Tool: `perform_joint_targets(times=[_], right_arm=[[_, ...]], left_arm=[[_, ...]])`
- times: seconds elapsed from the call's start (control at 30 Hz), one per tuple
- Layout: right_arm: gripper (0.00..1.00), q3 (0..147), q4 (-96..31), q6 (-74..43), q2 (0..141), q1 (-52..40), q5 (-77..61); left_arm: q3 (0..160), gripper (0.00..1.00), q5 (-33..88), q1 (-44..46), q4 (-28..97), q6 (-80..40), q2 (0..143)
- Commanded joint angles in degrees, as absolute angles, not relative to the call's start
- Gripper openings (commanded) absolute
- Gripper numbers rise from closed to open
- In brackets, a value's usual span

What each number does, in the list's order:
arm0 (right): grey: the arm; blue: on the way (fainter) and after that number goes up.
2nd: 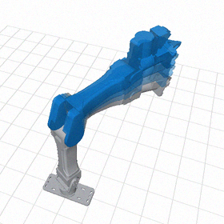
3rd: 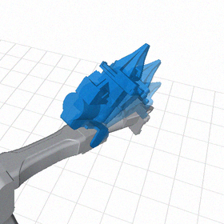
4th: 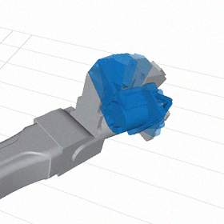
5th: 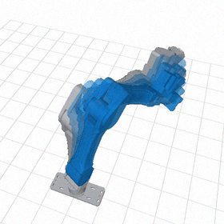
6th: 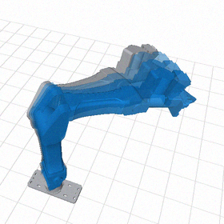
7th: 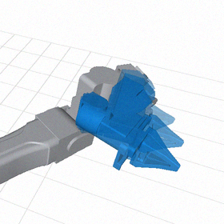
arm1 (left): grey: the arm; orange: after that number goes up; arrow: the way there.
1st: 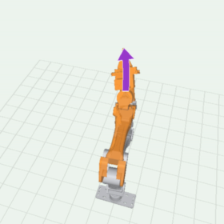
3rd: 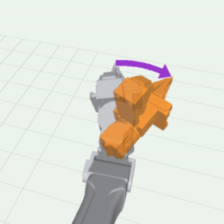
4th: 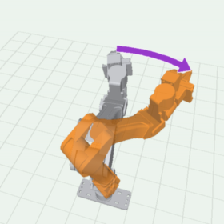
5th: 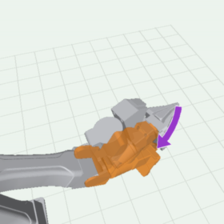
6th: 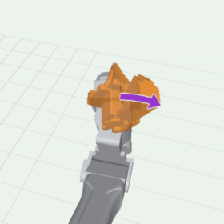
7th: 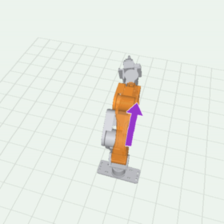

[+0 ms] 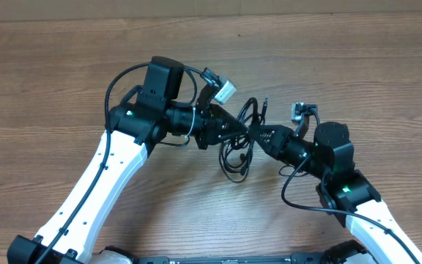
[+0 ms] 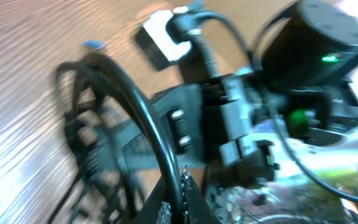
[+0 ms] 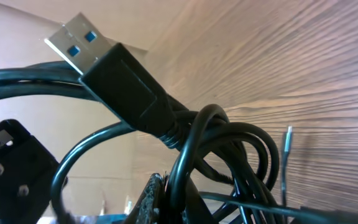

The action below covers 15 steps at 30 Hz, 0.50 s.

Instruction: Untangle cables

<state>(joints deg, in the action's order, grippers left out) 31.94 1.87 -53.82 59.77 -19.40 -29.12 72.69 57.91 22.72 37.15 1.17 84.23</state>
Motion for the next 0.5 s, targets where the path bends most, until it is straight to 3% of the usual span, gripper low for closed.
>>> perform_joint_targets(times=[0.0,0.13,0.47], right_arm=[[0.04,33.0,0.1,-50.0,57.1,-16.2,-27.9],[0.04,33.0,-2.9,-47.2,51.7,-10.9,-27.9],[0.04,33.0,-8.2,-42.9,45.1,-0.7,-22.9]], left_arm=[[73.1,0.04,45.3,22.1,38.3,-3.8,83.8],[73.1,0.04,31.7,22.1,41.1,-9.6,83.8],[73.1,0.04,19.5,22.1,47.5,-11.9,83.9]])
